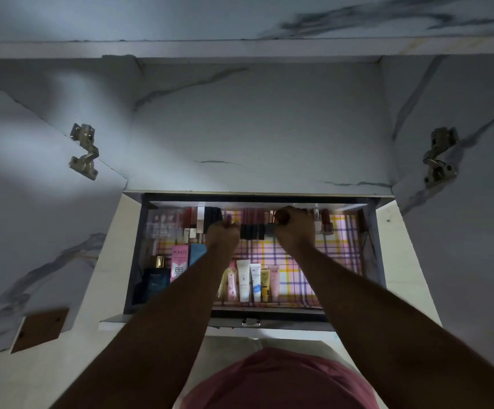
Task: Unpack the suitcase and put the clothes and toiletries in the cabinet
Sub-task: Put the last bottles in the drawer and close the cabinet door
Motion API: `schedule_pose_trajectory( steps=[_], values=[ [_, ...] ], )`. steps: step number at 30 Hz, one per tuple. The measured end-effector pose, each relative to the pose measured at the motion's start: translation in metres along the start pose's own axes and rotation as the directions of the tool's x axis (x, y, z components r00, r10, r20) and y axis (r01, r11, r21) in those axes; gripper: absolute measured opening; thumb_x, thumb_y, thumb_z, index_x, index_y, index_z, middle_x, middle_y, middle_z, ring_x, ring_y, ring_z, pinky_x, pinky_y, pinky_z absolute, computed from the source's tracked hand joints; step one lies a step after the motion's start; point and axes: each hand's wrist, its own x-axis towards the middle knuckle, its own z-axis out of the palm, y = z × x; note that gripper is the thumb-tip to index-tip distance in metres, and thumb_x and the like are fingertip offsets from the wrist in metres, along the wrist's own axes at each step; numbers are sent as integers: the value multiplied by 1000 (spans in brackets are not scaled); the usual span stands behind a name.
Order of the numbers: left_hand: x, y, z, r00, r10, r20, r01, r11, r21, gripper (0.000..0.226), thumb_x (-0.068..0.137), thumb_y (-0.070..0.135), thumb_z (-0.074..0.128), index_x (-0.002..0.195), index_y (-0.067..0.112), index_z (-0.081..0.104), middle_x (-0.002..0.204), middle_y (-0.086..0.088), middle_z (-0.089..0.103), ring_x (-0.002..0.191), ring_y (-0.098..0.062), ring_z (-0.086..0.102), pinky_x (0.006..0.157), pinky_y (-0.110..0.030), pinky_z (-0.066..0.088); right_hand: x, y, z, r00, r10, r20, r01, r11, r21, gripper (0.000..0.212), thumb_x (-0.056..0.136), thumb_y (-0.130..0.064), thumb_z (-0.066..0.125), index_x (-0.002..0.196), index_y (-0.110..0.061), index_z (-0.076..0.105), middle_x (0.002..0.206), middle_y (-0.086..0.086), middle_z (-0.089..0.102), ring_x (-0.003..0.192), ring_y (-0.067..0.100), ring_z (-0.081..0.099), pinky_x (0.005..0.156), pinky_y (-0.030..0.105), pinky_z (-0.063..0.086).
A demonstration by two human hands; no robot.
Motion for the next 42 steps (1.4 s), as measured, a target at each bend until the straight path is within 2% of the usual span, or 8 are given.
schedule_pose_trajectory(
  steps=[5,12,18,25,27,31,37,42],
  values=[
    [7,2,-8,993,112,27,-114,986,119,7,100,13,57,96,16,62,89,-8,65,73,-22,63,70,-39,58,0,-20,25,999,-1,54,-2,999,52,19,82,-12,72,92,-27,75,84,-10,71,83,13,66,62,18,44],
    [3,8,4,947,305,106,-322,896,304,12,92,-2,61,103,2,63,86,-5,61,68,-9,58,53,-14,42,-7,-19,28,998,31,58,-34,998,52,22,85,-12,75,105,-20,77,86,-10,65,71,-2,54,59,11,34],
    [-4,3,6,937,320,139,-345,911,227,28,91,-1,61,115,12,67,93,-3,69,88,-22,71,79,-41,63,-5,-22,31,990,118,75,-131,968,212,17,89,-8,72,103,-15,76,90,-2,74,74,7,67,67,22,54],
    [-1,-2,-15,917,379,126,-399,887,234,27,99,2,58,125,0,66,114,-12,70,82,-8,60,65,-7,38,3,-31,52,987,130,95,-149,959,239,25,90,-19,70,114,-19,76,108,2,77,100,22,72,92,46,59],
    [1,-3,-24,934,351,72,-358,920,160,26,100,3,57,124,1,67,114,-12,72,74,-6,62,68,-17,54,3,-39,56,995,63,74,-65,998,24,24,95,-28,69,115,-16,74,109,2,75,100,20,68,89,32,51],
    [11,-5,-45,979,120,165,-64,948,-311,18,101,19,64,111,6,71,100,-10,78,90,-25,77,69,-37,63,-2,-55,71,983,25,183,-42,995,92,20,93,-36,74,103,-19,75,94,-7,73,90,14,68,71,24,47],
    [24,-7,-77,988,7,156,64,893,-446,7,94,10,73,100,9,74,94,-12,78,87,-30,75,69,-35,61,1,-76,86,909,-25,415,-150,911,384,23,80,4,81,93,-16,77,107,13,76,106,31,72,98,49,58],
    [39,-14,-94,996,57,67,-27,922,-387,20,94,-1,66,110,8,72,105,-13,75,91,-28,74,62,-31,62,13,-75,86,940,-237,246,285,942,-179,59,78,-11,79,134,-25,69,129,5,72,117,26,66,102,36,55]
  ],
)
